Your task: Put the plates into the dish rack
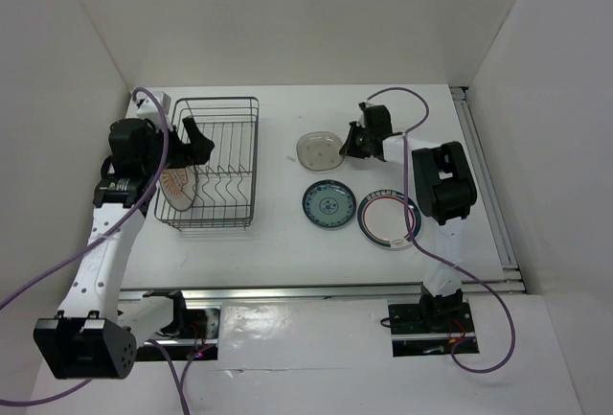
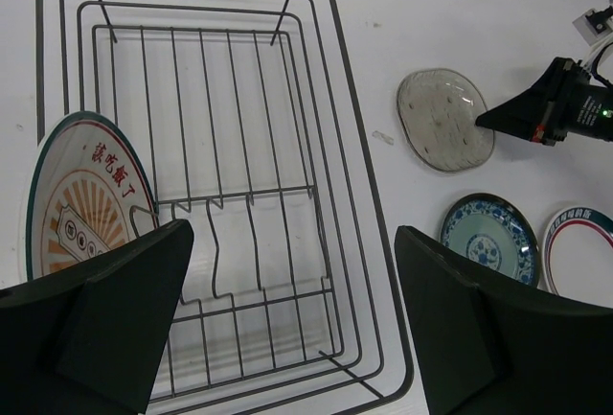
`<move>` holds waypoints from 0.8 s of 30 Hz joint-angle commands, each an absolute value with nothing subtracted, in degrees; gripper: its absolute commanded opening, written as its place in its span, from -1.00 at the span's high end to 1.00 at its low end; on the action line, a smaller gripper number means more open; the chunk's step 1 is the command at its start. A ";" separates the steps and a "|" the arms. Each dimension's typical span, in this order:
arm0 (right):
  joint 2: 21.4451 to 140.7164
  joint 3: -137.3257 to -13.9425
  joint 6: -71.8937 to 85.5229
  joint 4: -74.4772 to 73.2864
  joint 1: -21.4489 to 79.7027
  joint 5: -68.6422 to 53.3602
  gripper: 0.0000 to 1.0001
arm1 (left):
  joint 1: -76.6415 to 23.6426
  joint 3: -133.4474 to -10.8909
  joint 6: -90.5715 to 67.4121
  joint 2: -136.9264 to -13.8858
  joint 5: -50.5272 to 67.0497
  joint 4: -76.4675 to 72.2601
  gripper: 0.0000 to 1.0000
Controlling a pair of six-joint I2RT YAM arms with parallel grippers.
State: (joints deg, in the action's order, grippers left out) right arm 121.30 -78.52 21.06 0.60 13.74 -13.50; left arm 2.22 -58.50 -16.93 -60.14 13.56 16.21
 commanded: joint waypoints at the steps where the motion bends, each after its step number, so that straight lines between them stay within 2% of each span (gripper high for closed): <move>1: 120.86 -78.58 23.10 -0.54 12.32 -12.57 1.00 | 2.55 -61.08 -18.02 -60.47 13.62 14.85 -1.00; 6: 109.00 -64.54 37.41 18.87 8.00 -21.35 1.00 | 2.55 -61.08 -21.70 -60.47 19.75 13.02 -1.00; 10: 99.26 -61.70 39.02 27.14 10.53 -23.36 1.00 | 2.55 -60.47 -22.85 -62.39 25.57 11.26 -1.00; 16: 95.19 -66.35 36.05 25.23 17.30 -26.89 1.00 | 2.55 -61.00 -24.08 -66.44 34.08 9.93 -1.00; 24: 92.55 -68.20 31.91 23.56 29.35 -23.22 1.00 | 2.55 -61.00 -24.79 -66.28 36.56 8.18 -1.00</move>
